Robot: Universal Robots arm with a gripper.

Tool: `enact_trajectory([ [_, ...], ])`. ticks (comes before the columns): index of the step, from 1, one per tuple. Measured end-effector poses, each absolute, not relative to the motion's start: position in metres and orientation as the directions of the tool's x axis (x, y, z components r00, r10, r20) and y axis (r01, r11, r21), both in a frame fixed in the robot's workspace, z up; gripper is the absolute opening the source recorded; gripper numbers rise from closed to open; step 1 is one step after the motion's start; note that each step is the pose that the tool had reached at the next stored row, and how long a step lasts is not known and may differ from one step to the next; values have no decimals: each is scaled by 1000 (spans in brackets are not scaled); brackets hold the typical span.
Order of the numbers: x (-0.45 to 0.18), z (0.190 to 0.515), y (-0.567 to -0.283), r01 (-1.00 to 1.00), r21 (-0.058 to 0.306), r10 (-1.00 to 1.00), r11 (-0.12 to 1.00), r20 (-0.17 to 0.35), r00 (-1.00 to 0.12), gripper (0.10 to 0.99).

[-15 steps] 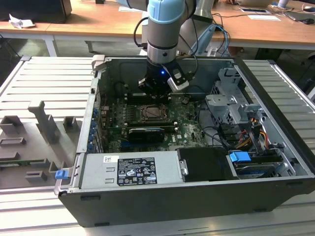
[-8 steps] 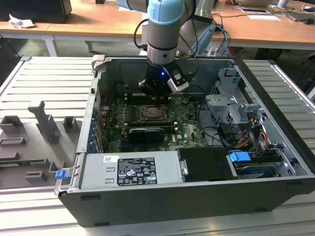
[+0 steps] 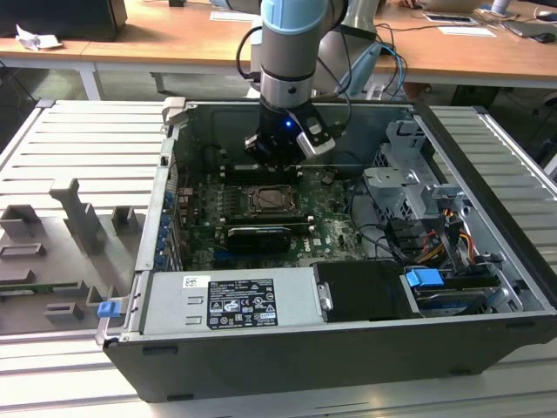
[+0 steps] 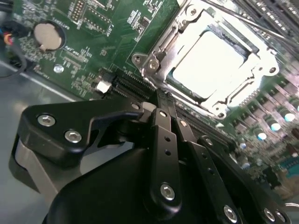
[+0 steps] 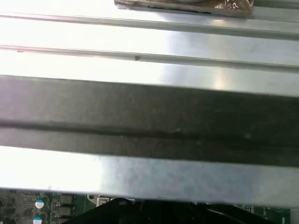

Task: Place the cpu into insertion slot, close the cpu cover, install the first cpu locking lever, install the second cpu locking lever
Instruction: 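Install the first cpu locking lever, then install the second cpu locking lever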

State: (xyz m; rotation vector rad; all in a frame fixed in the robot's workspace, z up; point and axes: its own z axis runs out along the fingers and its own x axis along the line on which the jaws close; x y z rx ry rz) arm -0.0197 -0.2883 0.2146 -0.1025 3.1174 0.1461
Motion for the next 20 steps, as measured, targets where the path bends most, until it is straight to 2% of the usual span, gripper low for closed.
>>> enact_trajectory([
  [20,-20,215,-298,-66,93,-65,993,-22,-998,106],
])
